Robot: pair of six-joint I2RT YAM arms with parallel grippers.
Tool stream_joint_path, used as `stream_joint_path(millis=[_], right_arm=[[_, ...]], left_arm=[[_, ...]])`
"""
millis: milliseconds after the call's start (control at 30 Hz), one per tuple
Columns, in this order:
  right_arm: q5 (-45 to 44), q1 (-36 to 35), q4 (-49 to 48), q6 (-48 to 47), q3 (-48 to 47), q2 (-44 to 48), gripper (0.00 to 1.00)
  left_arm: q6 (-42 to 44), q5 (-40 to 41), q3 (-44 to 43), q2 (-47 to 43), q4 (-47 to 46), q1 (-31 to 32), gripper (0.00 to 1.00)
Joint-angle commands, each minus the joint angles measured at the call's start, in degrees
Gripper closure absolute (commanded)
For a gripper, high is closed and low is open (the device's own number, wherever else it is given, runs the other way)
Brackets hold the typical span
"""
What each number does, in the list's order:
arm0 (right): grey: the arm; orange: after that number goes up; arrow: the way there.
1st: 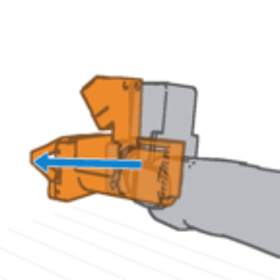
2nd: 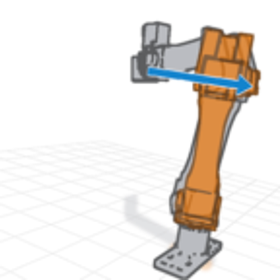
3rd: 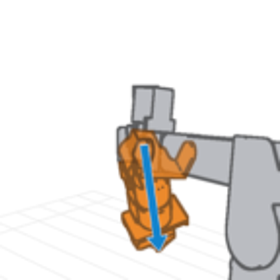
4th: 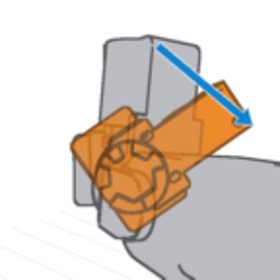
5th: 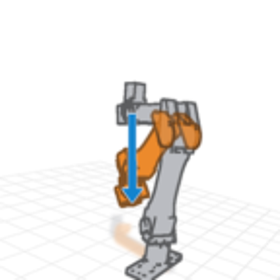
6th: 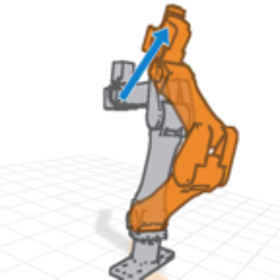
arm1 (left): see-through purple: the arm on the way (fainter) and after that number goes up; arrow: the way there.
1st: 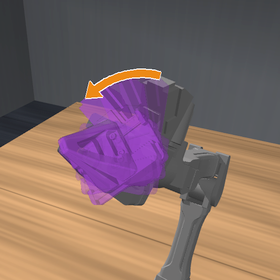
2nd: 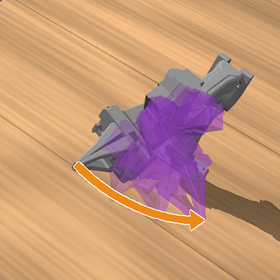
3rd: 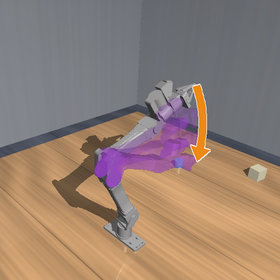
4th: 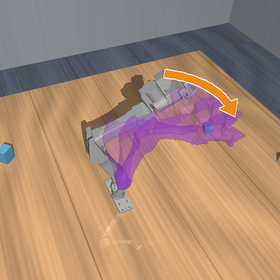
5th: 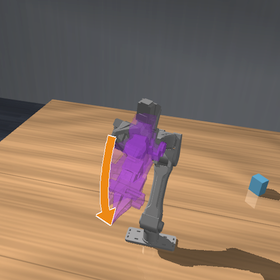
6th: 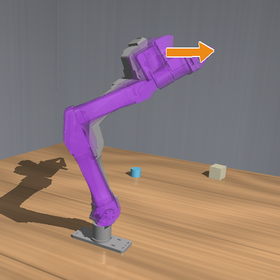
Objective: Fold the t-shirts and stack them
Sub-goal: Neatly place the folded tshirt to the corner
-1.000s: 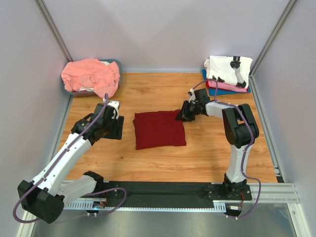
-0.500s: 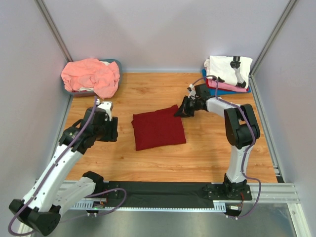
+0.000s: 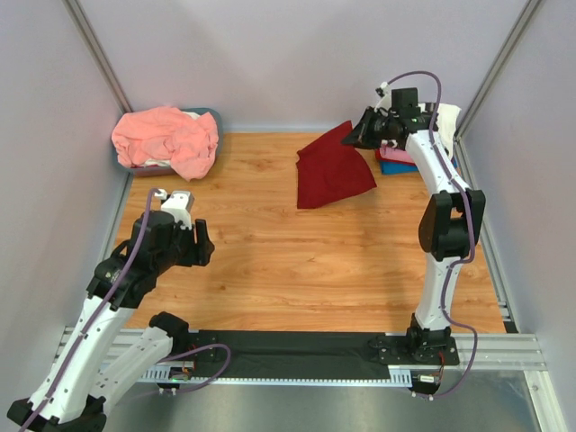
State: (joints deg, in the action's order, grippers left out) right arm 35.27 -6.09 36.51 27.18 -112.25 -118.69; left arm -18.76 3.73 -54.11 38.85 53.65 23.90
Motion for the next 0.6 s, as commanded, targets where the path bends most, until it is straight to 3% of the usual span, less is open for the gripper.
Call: stream_joint_path(millis=[0, 300, 567], right_arm=[[-2.48, 2.04, 8.83, -4.32, -9.28, -3.55, 1.0], [-2.49, 5.29, 17.45, -6.09, -34.07, -11.91, 1.0], [-0.02, 8.9, 9.55, 0.06, -39.88, -10.5, 1.0]], left_arm=[[-0.66, 0.05, 0.23, -0.27, -2.23, -0.08, 0.33], [-0.4, -0.3, 0.14, 1.23, -2.23, -0.87, 0.33], [-0.31, -0.65, 0.32, 1.31, -2.58, -1.49, 0.33]])
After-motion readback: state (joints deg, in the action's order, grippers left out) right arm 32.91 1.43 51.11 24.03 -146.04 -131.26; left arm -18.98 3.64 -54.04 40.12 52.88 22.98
